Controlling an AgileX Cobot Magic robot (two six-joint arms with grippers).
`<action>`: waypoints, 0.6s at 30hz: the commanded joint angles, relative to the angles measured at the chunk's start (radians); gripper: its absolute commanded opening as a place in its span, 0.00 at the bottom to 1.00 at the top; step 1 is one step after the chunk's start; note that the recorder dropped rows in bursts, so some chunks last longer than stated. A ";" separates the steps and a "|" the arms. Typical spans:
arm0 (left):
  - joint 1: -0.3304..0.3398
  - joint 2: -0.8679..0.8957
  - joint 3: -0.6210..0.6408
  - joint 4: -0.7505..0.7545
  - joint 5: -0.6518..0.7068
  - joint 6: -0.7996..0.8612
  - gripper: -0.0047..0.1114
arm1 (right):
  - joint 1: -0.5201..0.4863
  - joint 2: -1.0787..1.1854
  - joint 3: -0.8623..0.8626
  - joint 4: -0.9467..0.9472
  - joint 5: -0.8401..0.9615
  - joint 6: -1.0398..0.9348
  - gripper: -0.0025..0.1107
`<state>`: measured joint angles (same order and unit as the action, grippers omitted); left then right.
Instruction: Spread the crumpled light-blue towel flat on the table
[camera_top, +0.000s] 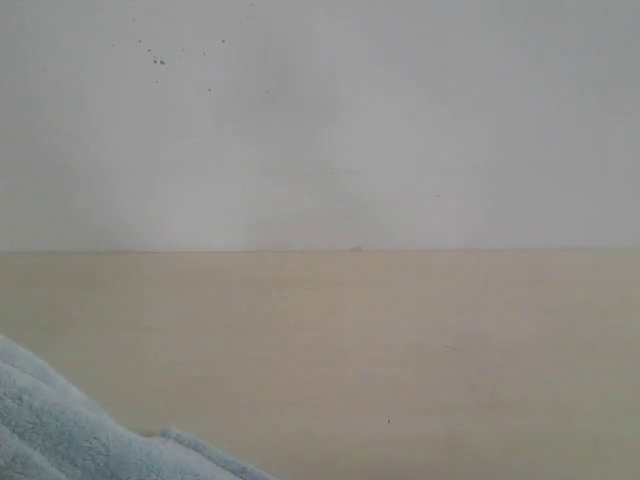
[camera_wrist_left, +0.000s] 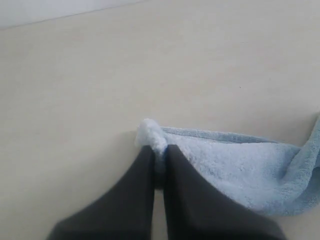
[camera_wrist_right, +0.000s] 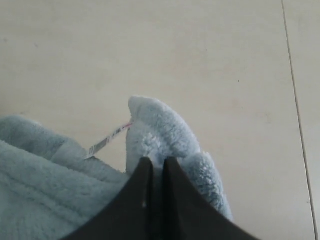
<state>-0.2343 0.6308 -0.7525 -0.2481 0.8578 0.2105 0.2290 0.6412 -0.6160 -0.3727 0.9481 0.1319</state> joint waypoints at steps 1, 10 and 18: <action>0.003 -0.108 -0.004 0.080 0.074 -0.108 0.07 | 0.002 -0.002 -0.006 0.008 -0.105 0.018 0.05; 0.003 -0.294 -0.100 0.166 0.310 -0.185 0.07 | 0.002 -0.151 -0.214 0.058 -0.091 -0.014 0.05; 0.003 -0.360 -0.275 0.255 0.363 -0.224 0.07 | 0.004 -0.348 -0.285 0.046 0.023 -0.038 0.05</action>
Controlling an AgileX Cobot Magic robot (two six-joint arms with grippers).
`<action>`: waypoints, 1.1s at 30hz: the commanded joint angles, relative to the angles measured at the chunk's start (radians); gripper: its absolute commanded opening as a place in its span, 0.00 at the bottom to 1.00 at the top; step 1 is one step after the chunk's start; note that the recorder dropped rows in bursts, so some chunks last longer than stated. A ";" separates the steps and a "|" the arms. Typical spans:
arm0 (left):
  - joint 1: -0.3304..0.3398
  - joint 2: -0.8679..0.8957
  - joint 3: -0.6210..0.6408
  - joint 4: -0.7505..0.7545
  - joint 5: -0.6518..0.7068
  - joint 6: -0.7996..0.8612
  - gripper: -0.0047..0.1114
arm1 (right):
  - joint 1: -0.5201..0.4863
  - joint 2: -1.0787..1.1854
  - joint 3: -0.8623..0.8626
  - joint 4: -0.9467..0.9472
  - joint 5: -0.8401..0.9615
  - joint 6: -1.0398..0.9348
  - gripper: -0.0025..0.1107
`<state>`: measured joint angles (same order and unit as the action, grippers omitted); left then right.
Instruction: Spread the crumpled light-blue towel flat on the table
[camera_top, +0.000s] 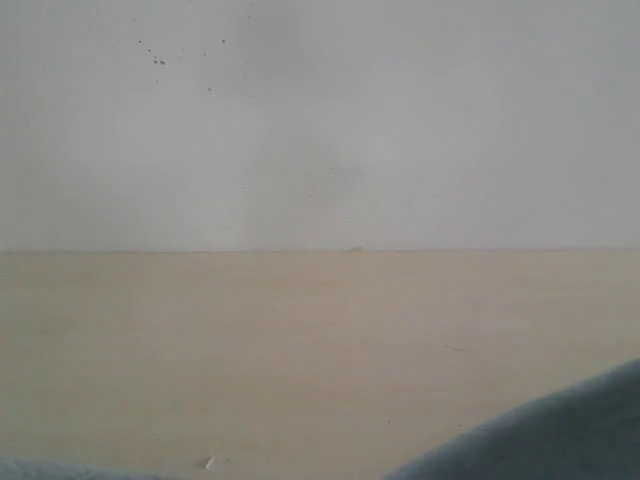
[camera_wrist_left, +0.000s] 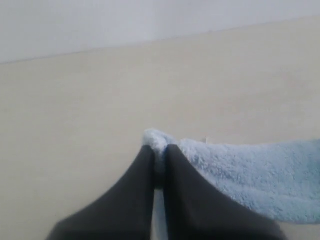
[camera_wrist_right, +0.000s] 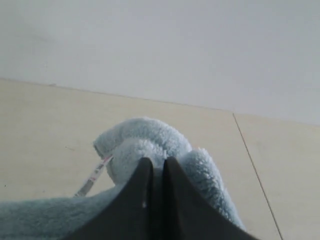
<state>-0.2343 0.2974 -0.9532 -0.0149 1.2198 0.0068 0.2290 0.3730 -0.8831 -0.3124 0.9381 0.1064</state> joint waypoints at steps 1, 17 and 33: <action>0.003 -0.032 -0.095 0.015 0.001 -0.028 0.07 | 0.004 -0.097 -0.018 -0.015 0.040 -0.012 0.05; 0.003 -0.060 -0.173 -0.080 0.001 -0.035 0.07 | 0.095 -0.168 0.020 0.101 0.230 -0.006 0.05; 0.003 -0.060 -0.173 -0.082 0.001 -0.035 0.07 | 0.154 0.221 0.252 0.174 0.067 -0.119 0.05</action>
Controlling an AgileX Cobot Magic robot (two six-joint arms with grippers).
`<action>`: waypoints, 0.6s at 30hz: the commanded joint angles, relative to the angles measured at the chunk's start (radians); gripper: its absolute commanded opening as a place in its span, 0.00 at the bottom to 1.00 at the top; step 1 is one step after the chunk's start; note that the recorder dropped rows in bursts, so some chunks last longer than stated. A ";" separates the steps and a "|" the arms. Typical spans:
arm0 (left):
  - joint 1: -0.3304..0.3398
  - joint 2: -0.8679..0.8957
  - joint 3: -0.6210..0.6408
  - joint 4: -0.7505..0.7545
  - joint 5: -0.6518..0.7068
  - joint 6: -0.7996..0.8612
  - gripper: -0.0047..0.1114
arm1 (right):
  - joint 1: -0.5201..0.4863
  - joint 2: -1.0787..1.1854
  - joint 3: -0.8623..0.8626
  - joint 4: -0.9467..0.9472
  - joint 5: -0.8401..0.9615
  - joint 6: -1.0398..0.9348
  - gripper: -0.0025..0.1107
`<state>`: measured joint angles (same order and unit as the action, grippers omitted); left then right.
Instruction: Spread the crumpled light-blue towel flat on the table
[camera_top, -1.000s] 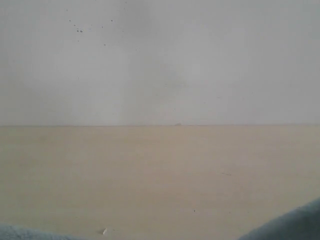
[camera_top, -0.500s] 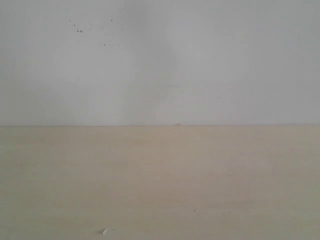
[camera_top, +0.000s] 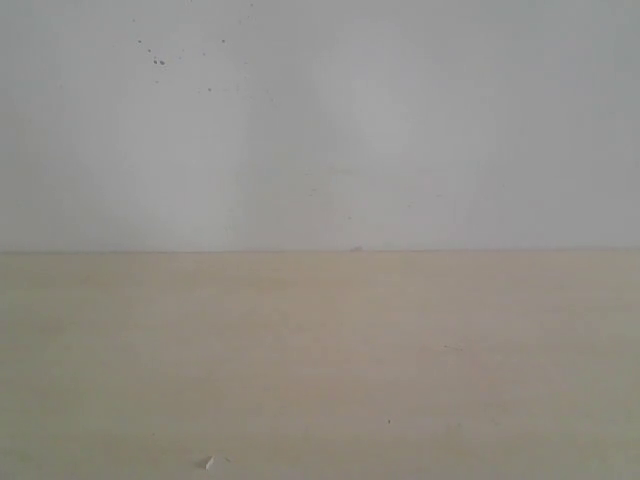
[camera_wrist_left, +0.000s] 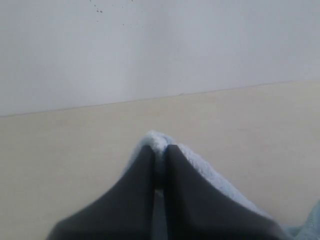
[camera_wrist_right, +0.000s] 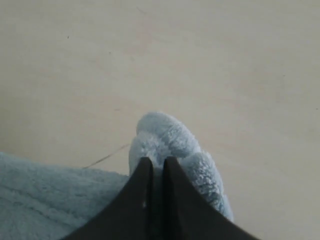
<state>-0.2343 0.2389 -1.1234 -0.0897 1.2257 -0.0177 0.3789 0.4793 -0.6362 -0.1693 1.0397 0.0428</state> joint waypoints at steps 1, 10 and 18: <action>0.003 -0.002 -0.003 -0.007 -0.005 -0.011 0.07 | 0.004 0.146 0.005 0.038 -0.034 -0.060 0.05; 0.003 -0.002 -0.003 -0.007 -0.005 -0.011 0.07 | 0.004 0.359 0.005 0.159 -0.113 -0.154 0.50; 0.003 -0.002 -0.003 -0.007 -0.005 -0.008 0.07 | 0.004 0.416 0.007 0.159 -0.043 -0.163 0.55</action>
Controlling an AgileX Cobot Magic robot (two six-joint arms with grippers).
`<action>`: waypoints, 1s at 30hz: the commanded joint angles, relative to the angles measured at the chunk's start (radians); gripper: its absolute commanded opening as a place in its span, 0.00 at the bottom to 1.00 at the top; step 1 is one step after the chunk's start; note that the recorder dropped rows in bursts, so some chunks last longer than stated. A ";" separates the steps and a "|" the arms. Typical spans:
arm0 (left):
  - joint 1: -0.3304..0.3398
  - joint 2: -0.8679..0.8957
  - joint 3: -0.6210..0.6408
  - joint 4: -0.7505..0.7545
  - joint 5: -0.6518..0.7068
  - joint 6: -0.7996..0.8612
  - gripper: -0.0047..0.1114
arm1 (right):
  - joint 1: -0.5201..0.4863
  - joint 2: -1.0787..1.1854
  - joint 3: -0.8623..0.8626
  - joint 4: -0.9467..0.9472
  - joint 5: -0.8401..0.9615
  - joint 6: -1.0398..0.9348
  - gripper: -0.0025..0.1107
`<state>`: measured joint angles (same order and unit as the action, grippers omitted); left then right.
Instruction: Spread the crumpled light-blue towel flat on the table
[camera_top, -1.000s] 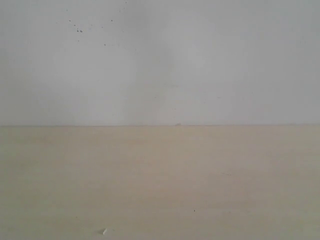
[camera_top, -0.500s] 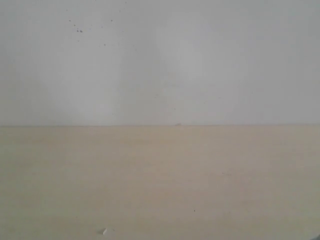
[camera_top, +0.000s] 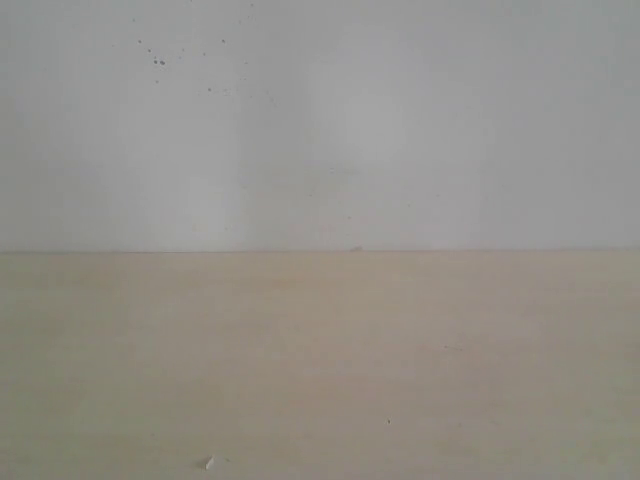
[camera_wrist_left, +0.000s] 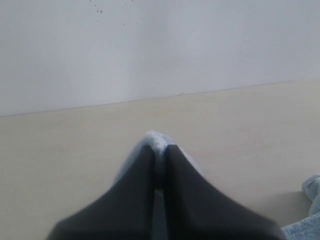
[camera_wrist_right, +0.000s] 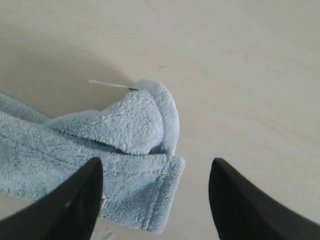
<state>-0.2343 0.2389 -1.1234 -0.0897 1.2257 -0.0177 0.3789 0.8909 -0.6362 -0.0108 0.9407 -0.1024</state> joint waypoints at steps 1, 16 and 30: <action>0.003 -0.002 -0.003 -0.007 -0.005 -0.008 0.07 | 0.004 0.008 0.011 0.001 0.074 -0.029 0.55; 0.003 -0.005 -0.003 -0.007 -0.005 -0.008 0.07 | 0.005 0.315 0.105 0.003 -0.085 -0.082 0.55; 0.001 -0.004 -0.003 -0.007 -0.005 0.008 0.07 | -0.001 0.527 0.107 -0.067 -0.169 -0.028 0.55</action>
<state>-0.2343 0.2375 -1.1234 -0.0897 1.2299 -0.0142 0.3828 1.4033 -0.5350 -0.0655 0.8032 -0.1376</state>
